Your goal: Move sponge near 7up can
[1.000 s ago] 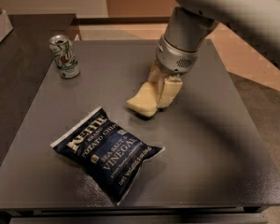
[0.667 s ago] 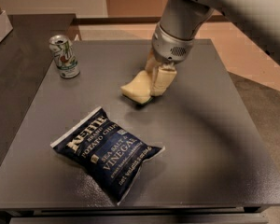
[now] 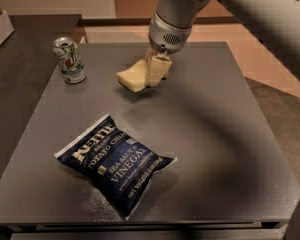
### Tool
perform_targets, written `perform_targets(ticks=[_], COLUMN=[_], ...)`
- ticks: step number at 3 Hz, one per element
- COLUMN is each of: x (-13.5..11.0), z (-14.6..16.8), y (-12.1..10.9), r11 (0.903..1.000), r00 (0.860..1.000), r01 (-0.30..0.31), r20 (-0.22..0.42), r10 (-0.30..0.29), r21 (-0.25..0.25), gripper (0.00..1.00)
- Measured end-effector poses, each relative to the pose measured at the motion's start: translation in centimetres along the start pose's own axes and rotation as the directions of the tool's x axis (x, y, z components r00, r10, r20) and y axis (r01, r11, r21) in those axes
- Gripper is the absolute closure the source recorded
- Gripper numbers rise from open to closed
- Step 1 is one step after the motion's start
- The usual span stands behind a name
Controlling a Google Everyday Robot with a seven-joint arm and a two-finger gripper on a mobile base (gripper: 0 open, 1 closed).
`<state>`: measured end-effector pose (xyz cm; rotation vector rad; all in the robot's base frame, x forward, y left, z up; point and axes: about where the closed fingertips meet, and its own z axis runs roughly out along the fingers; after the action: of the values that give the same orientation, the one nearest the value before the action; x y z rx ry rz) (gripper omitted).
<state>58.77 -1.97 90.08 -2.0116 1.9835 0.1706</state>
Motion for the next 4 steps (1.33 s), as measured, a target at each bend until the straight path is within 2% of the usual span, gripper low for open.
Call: perform_targets(ticks=[1,3,4], x=[-3.2,-7.9,-9.1], z=[1.2,4.0,5.2], y=[-1.6,-2.9,-3.1], r11=[0.9993,0.9981,0.9978], r00=[1.000,1.000,1.000], r01=[-0.023,-0.018,-0.028], r20=[0.011,0.008,0.009], r10=[0.022,0.018,0.028], r21=[0.030,0.059,0.060], gripper=[1.00,1.00,0.82])
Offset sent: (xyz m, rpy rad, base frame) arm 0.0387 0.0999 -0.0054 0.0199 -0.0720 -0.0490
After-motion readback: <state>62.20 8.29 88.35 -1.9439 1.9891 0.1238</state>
